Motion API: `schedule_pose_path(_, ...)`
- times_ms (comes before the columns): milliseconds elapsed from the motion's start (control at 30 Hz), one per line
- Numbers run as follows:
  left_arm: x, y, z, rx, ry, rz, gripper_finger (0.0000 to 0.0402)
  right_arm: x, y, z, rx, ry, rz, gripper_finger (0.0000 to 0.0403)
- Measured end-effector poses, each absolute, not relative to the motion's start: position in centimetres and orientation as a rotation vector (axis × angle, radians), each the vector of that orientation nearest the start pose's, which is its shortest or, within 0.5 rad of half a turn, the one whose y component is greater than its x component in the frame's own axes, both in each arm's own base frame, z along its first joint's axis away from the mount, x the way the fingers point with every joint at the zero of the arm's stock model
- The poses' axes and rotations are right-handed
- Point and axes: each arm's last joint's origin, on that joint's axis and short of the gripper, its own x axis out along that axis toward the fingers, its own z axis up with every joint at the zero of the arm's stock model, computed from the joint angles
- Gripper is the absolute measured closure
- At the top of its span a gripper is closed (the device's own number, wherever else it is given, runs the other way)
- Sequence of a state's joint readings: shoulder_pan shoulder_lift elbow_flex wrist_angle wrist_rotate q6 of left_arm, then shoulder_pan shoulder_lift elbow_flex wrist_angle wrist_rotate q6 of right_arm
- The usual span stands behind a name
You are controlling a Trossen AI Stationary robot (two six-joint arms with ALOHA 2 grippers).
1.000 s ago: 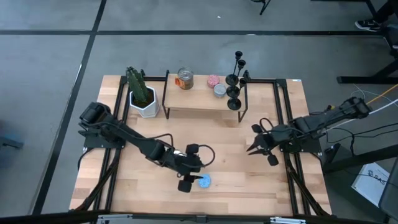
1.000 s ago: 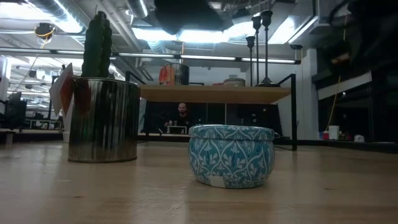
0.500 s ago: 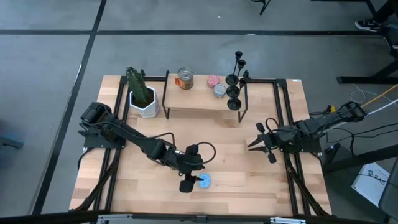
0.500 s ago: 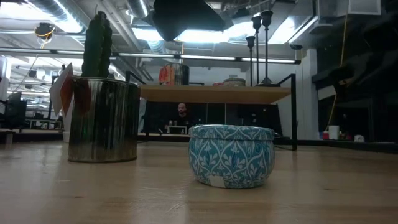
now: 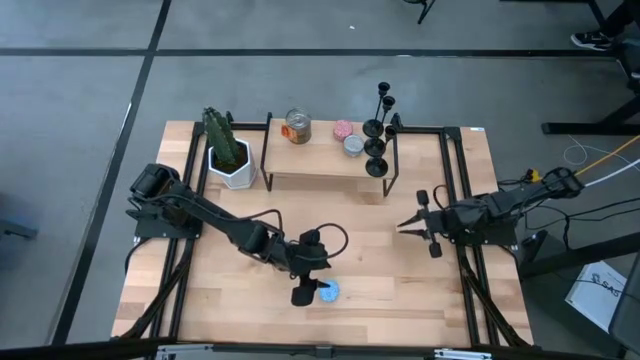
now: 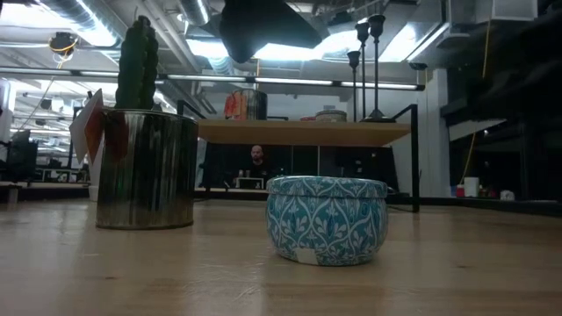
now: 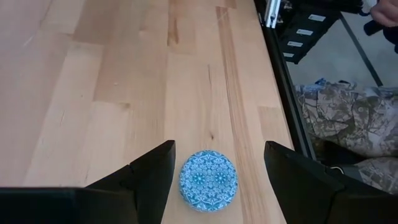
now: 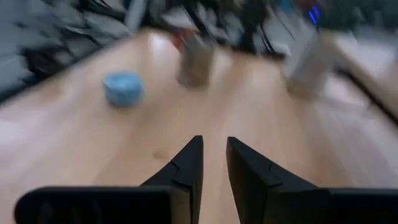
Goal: Pick & Place candle stick holders
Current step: Put the blue scented candle on the shelf
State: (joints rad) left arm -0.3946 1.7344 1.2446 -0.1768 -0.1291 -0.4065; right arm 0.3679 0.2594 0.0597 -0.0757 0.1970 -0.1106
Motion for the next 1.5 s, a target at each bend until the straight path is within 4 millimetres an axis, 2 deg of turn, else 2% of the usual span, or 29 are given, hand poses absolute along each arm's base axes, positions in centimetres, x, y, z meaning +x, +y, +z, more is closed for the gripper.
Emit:
schedule_pose_path(100,35.5,-14.4,24.2,-0.217,0.685,-0.121,0.0158,10.3,3.7,16.5,-0.235,0.140,0.296,0.0330)
schedule_pose_path(200,35.5,-14.4,24.2,-0.217,0.685,-0.121,0.0158,10.2,3.8,17.0,-0.267,0.072,0.333,0.0333)
schedule_pose_path(333,35.5,-14.4,24.2,-0.217,0.685,-0.121,0.0160,10.1,3.6,16.2,-0.293,0.033,0.297,0.0340)
schedule_pose_path(700,35.5,-14.4,24.2,-0.215,0.691,-0.124,0.0159,10.0,2.5,16.2,-0.323,0.029,0.146,0.0348)
schedule_pose_path(833,35.3,-14.8,24.1,-0.173,0.700,-0.191,0.0158,10.1,2.2,16.1,-0.276,0.046,0.112,0.0348)
schedule_pose_path(1000,35.1,-15.5,24.2,-0.112,0.685,-0.234,0.0159,10.1,2.0,16.1,-0.207,0.052,0.093,0.0348)
schedule_pose_path(1300,35.1,-16.3,24.7,-0.079,0.633,-0.316,0.0158,10.1,2.0,16.2,-0.202,0.052,0.094,0.0348)
schedule_pose_path(1400,35.3,-16.6,24.2,-0.080,0.627,-0.325,0.0150,10.1,2.0,16.2,-0.202,0.052,0.094,0.0348)
schedule_pose_path(1500,35.8,-17.2,22.8,-0.067,0.654,-0.329,0.0134,10.1,2.0,16.2,-0.202,0.052,0.094,0.0348)
